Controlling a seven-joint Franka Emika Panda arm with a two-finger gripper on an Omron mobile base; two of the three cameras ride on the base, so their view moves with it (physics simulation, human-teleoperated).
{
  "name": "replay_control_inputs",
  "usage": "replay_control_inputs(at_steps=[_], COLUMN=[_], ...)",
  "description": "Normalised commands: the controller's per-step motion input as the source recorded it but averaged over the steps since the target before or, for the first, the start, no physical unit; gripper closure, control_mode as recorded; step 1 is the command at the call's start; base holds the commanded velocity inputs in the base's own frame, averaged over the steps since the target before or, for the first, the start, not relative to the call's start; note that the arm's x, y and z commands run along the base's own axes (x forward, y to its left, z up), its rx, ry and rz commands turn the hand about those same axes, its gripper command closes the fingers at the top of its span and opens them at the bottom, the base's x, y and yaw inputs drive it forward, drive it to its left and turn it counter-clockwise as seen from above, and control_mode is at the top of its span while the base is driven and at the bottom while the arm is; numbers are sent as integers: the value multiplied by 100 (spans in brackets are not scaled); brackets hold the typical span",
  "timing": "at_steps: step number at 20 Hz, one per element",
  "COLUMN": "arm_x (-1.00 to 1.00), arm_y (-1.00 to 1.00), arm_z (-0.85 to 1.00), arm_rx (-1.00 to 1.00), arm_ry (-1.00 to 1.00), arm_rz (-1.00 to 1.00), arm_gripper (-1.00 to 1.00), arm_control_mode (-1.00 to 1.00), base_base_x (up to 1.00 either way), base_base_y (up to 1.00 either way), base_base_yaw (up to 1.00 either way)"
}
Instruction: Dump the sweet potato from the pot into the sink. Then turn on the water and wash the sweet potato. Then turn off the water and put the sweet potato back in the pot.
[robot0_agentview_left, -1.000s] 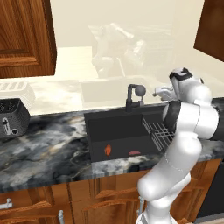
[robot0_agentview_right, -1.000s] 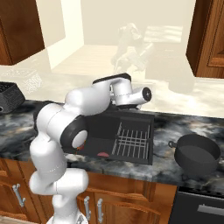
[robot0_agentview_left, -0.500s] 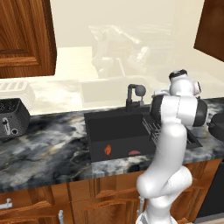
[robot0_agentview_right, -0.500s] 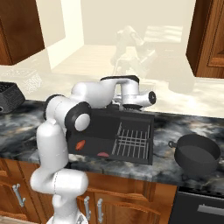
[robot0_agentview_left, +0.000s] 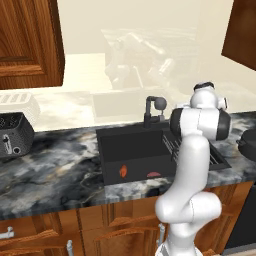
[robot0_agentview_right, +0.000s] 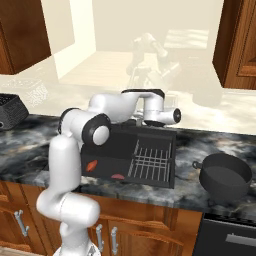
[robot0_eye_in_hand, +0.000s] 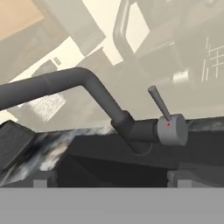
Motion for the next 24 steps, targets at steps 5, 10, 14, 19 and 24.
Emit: replay_control_inputs(at_steps=[5, 10, 14, 19, 24], arm_x=[31, 30, 34, 25, 18], arm_y=[10, 2, 0, 4, 10], arm_z=[-9, -8, -8, -14, -15], arm_rx=[0, 1, 3, 5, 4], arm_ry=[-7, -1, 1, 4, 4], arm_rz=[0, 0, 0, 0, 0], arm_gripper=[-100, -100, -100, -100, -100], arm_control_mode=[-100, -100, -100, -100, -100], base_base_x=[0, 0, 0, 0, 0], base_base_y=[0, 0, 0, 0, 0], base_base_yaw=[0, 0, 0, 0, 0])
